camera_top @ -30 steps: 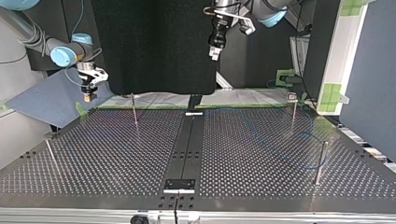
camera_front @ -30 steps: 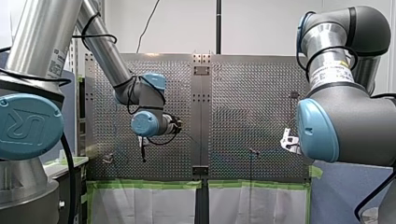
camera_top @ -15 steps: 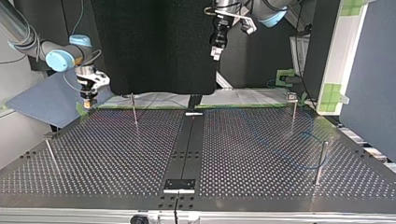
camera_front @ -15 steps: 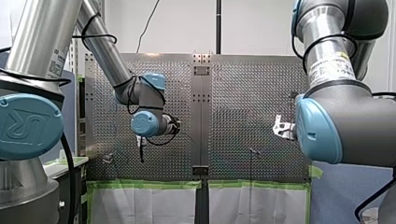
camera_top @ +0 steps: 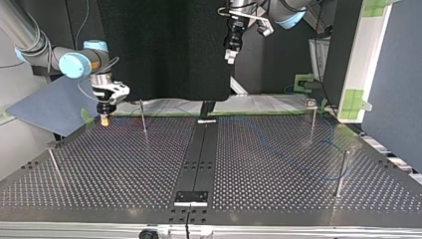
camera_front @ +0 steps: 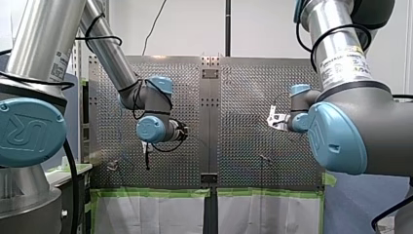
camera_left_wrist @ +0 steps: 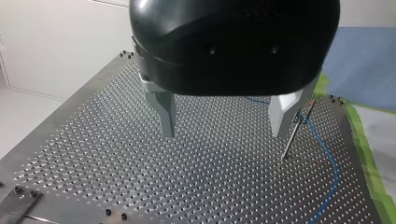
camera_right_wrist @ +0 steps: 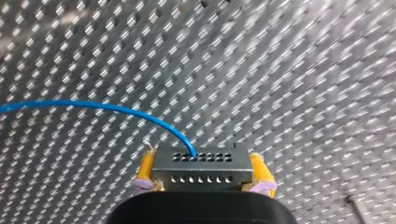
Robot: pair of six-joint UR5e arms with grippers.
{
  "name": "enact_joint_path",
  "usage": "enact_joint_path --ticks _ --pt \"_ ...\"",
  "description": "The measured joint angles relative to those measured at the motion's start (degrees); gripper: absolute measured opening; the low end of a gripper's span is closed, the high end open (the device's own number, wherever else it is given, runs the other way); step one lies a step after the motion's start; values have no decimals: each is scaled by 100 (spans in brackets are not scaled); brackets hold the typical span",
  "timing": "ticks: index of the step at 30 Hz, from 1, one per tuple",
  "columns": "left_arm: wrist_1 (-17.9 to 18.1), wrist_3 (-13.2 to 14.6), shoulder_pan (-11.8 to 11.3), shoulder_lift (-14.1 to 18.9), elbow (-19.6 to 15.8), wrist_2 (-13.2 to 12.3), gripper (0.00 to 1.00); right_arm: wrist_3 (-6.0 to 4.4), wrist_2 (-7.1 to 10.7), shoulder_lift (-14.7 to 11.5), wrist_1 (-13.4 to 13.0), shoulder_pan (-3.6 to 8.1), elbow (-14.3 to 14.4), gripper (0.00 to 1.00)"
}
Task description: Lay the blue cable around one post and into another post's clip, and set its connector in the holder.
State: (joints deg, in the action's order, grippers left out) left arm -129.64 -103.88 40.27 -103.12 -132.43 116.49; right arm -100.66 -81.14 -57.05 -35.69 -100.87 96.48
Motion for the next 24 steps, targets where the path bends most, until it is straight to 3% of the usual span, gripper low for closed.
enact_joint_path --ticks 4,13,24 --pt "0 0 -1 0 0 -1 100 -52 1 -151 23 -28 0 47" --pt "6 0 -2 0 0 -9 100 -334 3 -611 9 -32 -1 47" --pt "-8 0 -1 0 0 0 100 -394 -76 -752 129 109 -1 47"
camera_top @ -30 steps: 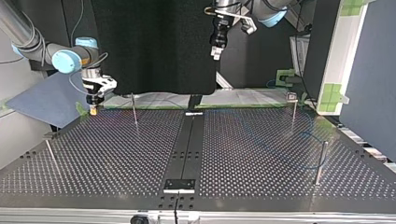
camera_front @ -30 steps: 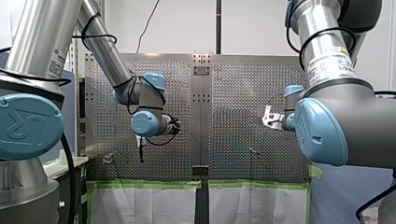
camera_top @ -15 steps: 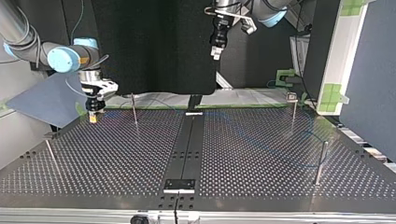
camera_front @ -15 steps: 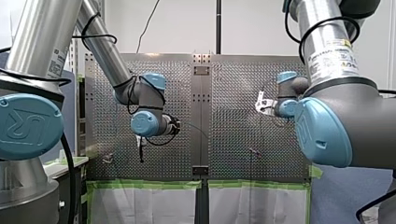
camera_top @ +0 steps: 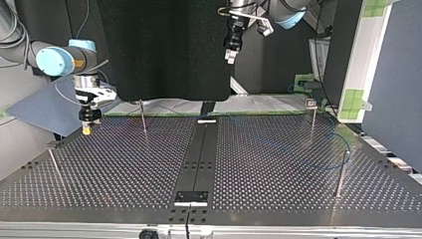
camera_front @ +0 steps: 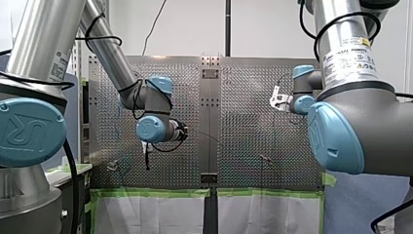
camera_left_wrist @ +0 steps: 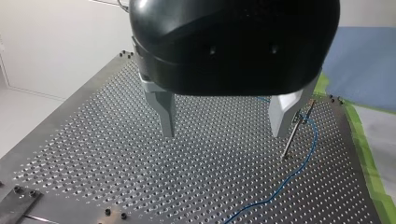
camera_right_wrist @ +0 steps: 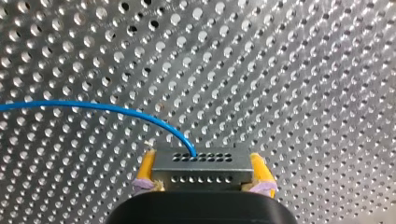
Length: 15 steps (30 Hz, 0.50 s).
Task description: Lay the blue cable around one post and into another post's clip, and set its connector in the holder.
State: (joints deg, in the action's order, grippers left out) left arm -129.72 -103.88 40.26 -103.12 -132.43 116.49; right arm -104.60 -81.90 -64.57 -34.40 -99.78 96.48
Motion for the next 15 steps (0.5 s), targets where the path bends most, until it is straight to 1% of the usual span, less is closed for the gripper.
enact_joint_path --ticks 5,10,11,15 --pt "-15 4 1 0 0 3 100 -3 -6 -39 24 77 -13 47" --pt "-40 27 1 0 0 8 100 -13 -3 -149 45 170 -31 47" --pt "-42 30 2 0 0 8 100 -20 -3 -175 46 189 -32 47" --pt "-44 34 1 0 0 2 100 -107 3 -246 50 285 -61 47"
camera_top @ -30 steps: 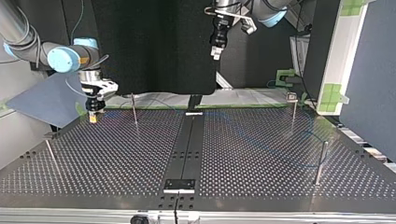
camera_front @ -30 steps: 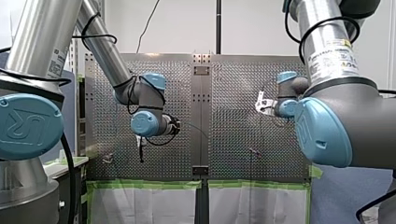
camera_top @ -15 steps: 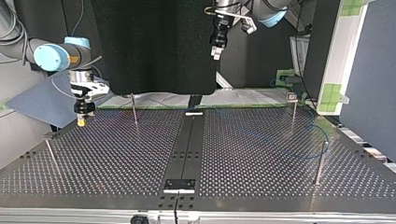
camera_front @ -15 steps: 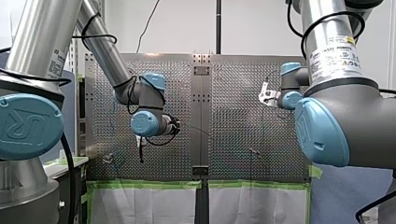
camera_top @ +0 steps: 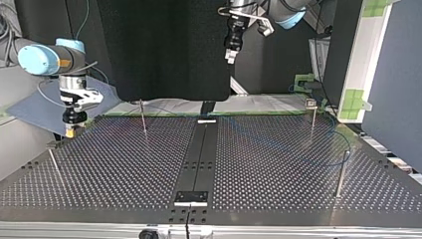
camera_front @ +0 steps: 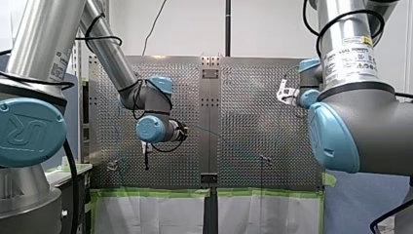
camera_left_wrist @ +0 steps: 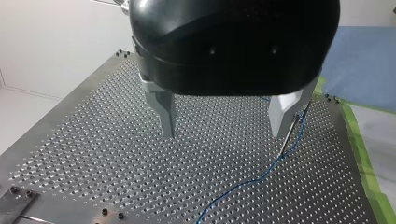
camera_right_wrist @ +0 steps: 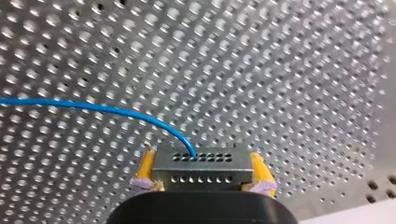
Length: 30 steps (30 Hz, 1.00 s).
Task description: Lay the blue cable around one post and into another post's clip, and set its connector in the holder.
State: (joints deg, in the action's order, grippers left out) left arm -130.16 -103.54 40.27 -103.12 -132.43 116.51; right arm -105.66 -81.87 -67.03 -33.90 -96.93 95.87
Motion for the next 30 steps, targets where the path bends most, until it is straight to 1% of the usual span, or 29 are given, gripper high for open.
enact_joint_path --ticks 3,10,17,24,30 --pt "0 1 0 0 0 0 100 -30 2 -23 22 61 -30 47" --pt "-2 1 0 1 0 11 100 -50 7 -61 43 184 -46 47" --pt "-2 1 -5 0 0 12 100 -106 18 -152 73 315 -89 47" --pt "-2 1 -19 0 0 5 100 -82 77 -170 159 429 -169 47" --pt "-2 2 -49 0 1 -8 100 -69 98 -163 163 480 -174 47"
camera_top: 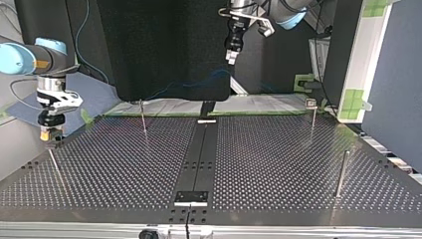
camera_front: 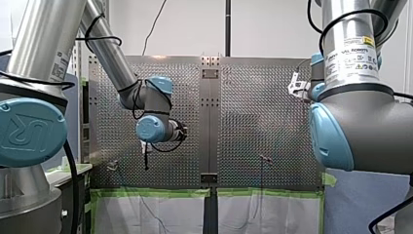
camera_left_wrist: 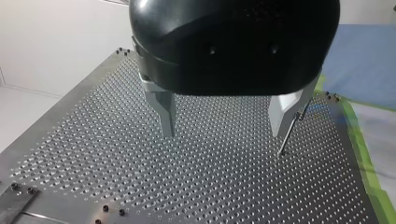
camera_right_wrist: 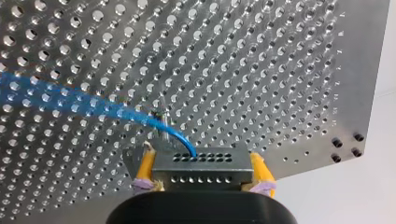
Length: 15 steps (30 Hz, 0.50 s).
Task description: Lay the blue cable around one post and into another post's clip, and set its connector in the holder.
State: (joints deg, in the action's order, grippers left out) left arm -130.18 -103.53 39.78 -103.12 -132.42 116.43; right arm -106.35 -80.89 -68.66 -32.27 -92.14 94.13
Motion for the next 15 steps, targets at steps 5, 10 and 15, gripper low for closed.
enact_joint_path --ticks 5,10,15 --pt "-23 6 -17 1 0 -2 100 6 57 13 4 111 3 47" --pt "-54 8 -39 0 0 -2 100 67 117 26 42 183 5 47" --pt "-58 9 -65 0 0 -2 100 115 203 31 78 219 5 47"
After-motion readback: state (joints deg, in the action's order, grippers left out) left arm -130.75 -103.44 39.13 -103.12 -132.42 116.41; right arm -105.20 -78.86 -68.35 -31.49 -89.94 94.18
